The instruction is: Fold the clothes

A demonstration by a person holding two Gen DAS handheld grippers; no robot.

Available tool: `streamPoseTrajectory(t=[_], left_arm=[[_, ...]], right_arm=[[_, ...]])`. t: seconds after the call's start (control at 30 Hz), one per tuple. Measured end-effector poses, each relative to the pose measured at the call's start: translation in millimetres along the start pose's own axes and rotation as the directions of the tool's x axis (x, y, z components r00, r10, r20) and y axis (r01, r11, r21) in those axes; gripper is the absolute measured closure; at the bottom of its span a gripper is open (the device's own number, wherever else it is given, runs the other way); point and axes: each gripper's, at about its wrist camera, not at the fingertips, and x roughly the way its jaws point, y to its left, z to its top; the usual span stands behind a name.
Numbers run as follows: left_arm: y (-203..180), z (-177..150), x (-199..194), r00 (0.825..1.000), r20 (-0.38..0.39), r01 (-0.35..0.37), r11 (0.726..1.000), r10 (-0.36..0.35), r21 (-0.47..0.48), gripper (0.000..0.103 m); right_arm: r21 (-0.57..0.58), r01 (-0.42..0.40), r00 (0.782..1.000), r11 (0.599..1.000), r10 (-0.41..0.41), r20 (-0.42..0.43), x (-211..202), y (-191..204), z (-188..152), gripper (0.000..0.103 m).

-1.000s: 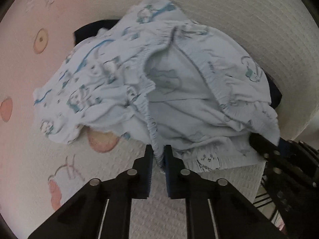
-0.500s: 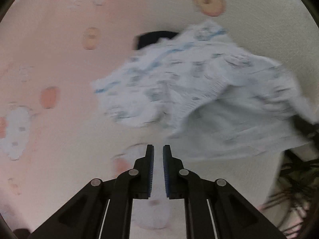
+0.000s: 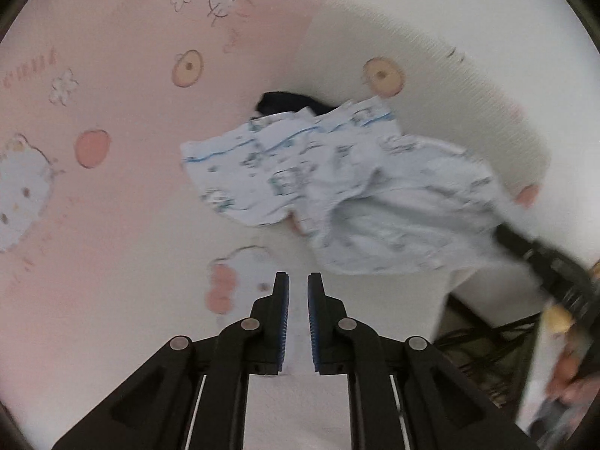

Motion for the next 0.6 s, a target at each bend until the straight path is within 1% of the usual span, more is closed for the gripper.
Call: streamPoseTrajectory(t=[0.03,0.07,0.1,0.13,0.2,0.27,0.37,0.43,0.53,0.6], left_arm=[[-7,-4,-6,1.0,-0.001,0.01,1.0,-0.01,-0.016,0.088],[-8,0,0,1.0,-0.011,0.027,0.999,-0.027,-0.042,0.071],[-8,5,12,0.999,-0.028,0.042,0.997,-0.044,-0.072,0.057],[-7,9,23,0.997,-0.041,0.063,0.992,-0.068,-0.106,0.036],[-3,9,28,0.986,-0.032,0.153,0.968,-0.162,-0.199,0.035],[2,11,37,0.974,-0.037,0.205,0.941,-0.223,-0.27,0.035],[4,6,46,0.959,-0.06,0.235,0.9,-0.275,-0.366,0.035],[6,3,55,0.948,-0.061,0.26,0.868,-0.313,-0.423,0.035],[8,-3,67,0.927,-0.058,0.292,0.812,-0.37,-0.506,0.035],[10,-6,78,0.912,-0.058,0.304,0.764,-0.406,-0.568,0.035]], right_arm=[[-0.006,-0.003,1.0,1.0,0.003,-0.002,-2,2,0,0.086],[-0.007,-0.007,1.0,1.0,0.007,0.0,-4,3,0,0.086],[-0.009,-0.009,1.0,1.0,0.009,0.002,-6,6,1,0.086],[-0.013,-0.01,1.0,1.0,0.01,0.005,-7,8,1,0.086],[-0.02,-0.011,1.0,1.0,0.011,0.011,-10,12,2,0.086],[-0.023,-0.011,1.0,1.0,0.012,0.012,-9,15,3,0.086],[-0.014,-0.021,1.0,1.0,0.021,0.011,-8,14,3,0.086],[-0.009,-0.02,1.0,1.0,0.02,0.009,-7,12,3,0.086],[-0.004,-0.019,1.0,1.0,0.019,0.004,-5,8,3,0.086],[0.015,-0.02,1.0,1.0,0.02,0.001,-2,4,3,0.086]])
